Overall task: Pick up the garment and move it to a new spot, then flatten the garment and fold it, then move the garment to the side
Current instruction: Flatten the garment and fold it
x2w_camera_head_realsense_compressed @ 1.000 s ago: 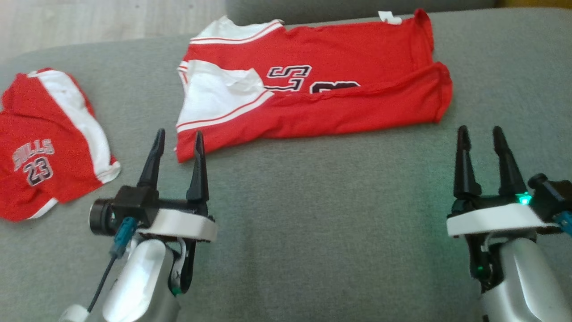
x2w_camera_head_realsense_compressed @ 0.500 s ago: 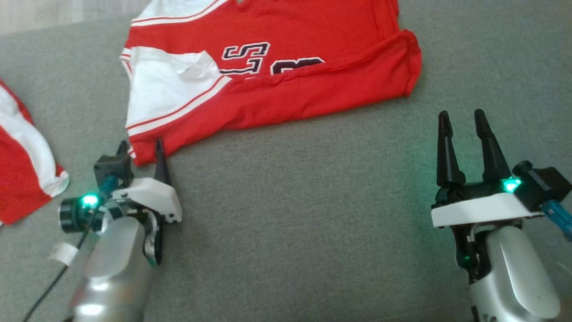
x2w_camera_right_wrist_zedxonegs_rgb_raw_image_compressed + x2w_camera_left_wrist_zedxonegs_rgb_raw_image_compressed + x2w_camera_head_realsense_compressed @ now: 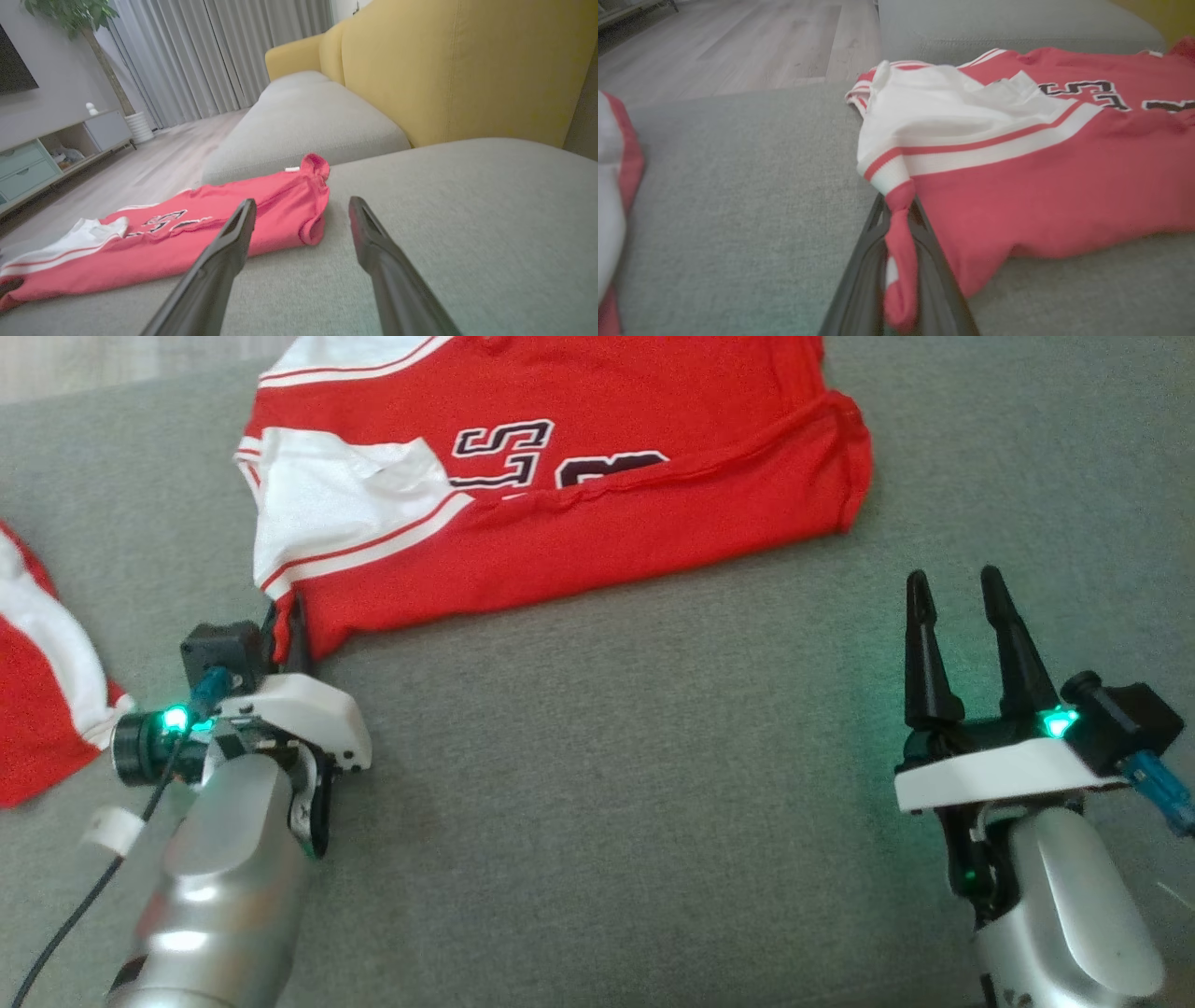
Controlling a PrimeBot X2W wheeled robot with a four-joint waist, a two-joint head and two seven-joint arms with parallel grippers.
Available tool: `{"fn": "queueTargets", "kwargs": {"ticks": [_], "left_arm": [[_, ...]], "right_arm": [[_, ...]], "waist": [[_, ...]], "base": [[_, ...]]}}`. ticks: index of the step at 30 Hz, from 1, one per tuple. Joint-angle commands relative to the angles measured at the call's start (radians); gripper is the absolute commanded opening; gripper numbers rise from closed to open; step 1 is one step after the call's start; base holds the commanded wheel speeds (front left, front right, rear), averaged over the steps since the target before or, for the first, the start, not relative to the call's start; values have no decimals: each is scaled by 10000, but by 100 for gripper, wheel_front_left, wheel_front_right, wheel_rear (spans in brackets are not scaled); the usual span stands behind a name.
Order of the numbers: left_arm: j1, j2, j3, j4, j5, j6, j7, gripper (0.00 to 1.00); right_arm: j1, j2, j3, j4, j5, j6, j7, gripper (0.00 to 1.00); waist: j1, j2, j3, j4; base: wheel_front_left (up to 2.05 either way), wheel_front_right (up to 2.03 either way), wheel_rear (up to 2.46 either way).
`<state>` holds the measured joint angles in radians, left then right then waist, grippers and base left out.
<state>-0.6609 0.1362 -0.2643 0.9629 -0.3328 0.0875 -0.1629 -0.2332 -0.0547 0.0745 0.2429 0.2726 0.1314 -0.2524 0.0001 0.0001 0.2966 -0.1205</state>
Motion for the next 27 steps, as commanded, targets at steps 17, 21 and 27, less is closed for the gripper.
{"fn": "queueTargets", "kwargs": {"ticks": [17, 21, 27], "left_arm": [[38, -184, -684, -3428, 1102, -249, -986, 0], [62, -272, -809, -3641, 1161, -316, -987, 0], [121, -350, -903, -3638, 1188, -370, -988, 0]], "right_arm": [[-3691, 45, -2182, 3762, -1717, -7, 3279, 100], [-4470, 45, -2762, 4941, -2317, -7, 3436, 100], [-5134, 45, -3021, 6385, -2763, -7, 3379, 100]], "waist": [[-1, -1, 369, 1306], [-1, -1, 487, 1535], [-1, -1, 481, 1727]], "base": [[0, 0, 0], [0, 0, 0], [0, 0, 0]]}}
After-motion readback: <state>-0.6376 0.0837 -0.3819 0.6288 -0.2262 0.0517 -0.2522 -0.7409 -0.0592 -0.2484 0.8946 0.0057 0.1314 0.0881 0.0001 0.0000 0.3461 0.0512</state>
